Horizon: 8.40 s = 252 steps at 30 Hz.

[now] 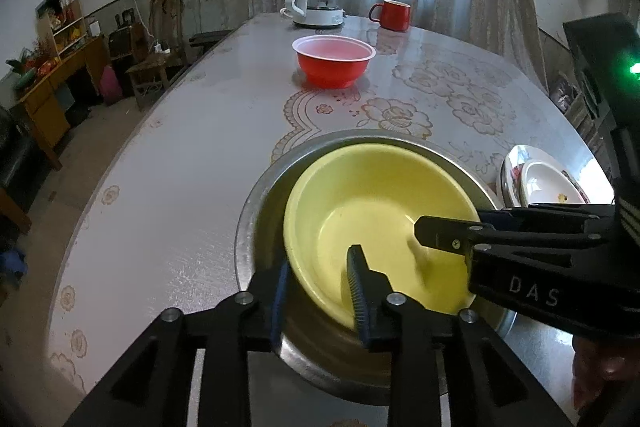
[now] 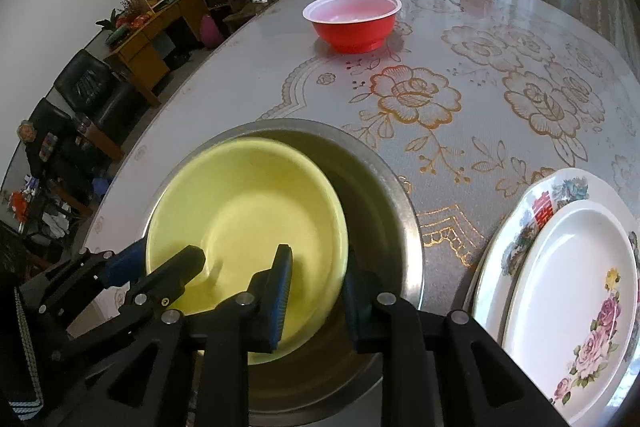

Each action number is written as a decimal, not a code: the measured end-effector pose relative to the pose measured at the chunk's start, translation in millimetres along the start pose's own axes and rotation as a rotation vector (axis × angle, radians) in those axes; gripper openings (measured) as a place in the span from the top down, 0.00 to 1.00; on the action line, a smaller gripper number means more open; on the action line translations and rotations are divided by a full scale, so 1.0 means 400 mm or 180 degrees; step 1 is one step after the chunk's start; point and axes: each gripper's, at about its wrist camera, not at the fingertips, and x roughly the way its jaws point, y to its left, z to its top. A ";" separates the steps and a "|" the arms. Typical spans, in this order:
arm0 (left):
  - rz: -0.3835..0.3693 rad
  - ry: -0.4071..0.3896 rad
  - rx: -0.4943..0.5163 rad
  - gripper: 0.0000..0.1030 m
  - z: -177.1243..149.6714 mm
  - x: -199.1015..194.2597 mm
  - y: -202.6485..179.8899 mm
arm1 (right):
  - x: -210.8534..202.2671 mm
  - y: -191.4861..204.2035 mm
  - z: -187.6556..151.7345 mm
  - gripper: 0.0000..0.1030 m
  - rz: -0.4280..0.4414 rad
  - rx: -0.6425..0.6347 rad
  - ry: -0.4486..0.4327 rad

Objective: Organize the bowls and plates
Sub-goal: 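Lower the yellow bowl into the steel basin and open both grippers, then move the right gripper to the red bowl and grasp its rim, then grasp the red bowl rim with the left gripper while the right gripper holds it, then carry the red bowl with both grippers over the yellow bowl, then lower the red bowl into the yellow bowl and open both grippers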

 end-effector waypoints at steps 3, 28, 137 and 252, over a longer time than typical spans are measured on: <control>0.0000 -0.0007 -0.0005 0.66 0.002 0.004 -0.004 | -0.001 -0.002 0.001 0.75 0.0029 0.0039 -0.0003; -0.0323 -0.0310 -0.0369 0.27 -0.001 -0.069 0.038 | -0.076 -0.058 -0.007 0.69 0.0304 0.0474 -0.0362; -0.0108 0.0152 0.0209 0.90 0.463 0.353 0.024 | 0.185 -0.269 0.417 0.92 0.0510 0.0768 -0.0101; -0.0239 -0.0099 -0.0296 0.88 0.002 -0.013 0.056 | -0.062 -0.076 -0.076 0.81 0.0990 0.0977 -0.0421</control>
